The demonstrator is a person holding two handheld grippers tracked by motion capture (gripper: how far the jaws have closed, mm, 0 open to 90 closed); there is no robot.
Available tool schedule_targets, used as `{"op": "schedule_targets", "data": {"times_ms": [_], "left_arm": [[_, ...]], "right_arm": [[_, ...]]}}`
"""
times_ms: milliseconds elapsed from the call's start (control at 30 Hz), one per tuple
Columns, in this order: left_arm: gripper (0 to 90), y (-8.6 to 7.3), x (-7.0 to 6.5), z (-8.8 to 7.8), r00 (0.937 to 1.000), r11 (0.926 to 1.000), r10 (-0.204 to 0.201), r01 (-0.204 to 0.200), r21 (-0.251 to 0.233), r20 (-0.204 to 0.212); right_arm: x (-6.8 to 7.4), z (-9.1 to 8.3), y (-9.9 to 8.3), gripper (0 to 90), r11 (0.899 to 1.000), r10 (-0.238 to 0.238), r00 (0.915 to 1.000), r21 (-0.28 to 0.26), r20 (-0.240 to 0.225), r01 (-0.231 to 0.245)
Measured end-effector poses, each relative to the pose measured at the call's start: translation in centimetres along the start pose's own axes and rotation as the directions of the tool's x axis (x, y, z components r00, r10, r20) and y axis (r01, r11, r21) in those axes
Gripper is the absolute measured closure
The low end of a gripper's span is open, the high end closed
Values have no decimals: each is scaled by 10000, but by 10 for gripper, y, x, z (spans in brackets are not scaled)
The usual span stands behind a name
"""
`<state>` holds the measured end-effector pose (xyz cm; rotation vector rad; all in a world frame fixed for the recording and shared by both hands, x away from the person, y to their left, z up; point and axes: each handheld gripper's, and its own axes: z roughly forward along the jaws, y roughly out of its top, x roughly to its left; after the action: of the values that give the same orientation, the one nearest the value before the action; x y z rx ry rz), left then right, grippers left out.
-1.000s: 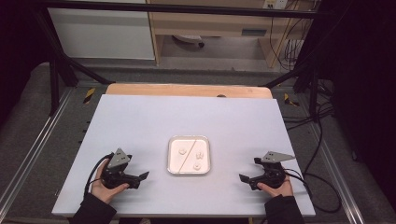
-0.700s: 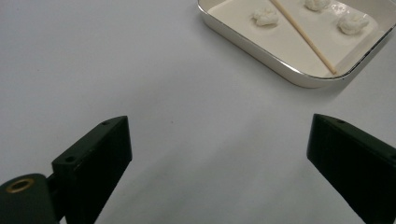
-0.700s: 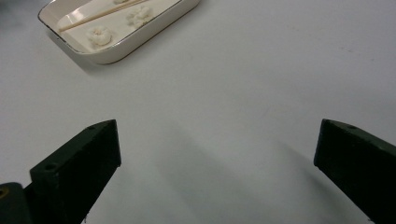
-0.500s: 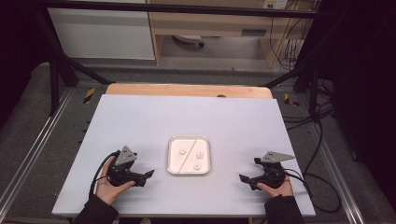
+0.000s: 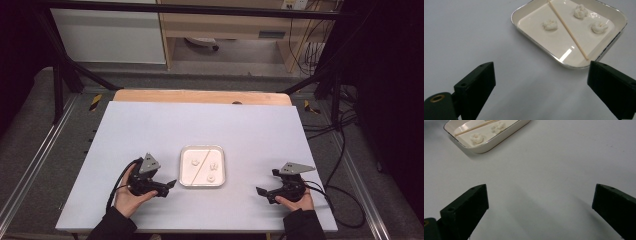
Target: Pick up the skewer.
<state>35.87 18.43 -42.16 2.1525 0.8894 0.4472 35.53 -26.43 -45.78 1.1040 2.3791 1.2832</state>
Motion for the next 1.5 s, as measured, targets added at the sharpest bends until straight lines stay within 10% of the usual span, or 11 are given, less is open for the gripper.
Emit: {"op": "schedule_targets", "data": {"times_ms": [633,1500], "left_arm": [[222,36,-31,31,9998,9993,147,-144,355,-99],[717,40,-53,71,9990,9935,-355,380,1069,-256]], "right_arm": [[0,0,0,12,10000,32,10000,57,-40,-32],[0,2,0,12,10000,-15,10000,71,-96,16]]}}
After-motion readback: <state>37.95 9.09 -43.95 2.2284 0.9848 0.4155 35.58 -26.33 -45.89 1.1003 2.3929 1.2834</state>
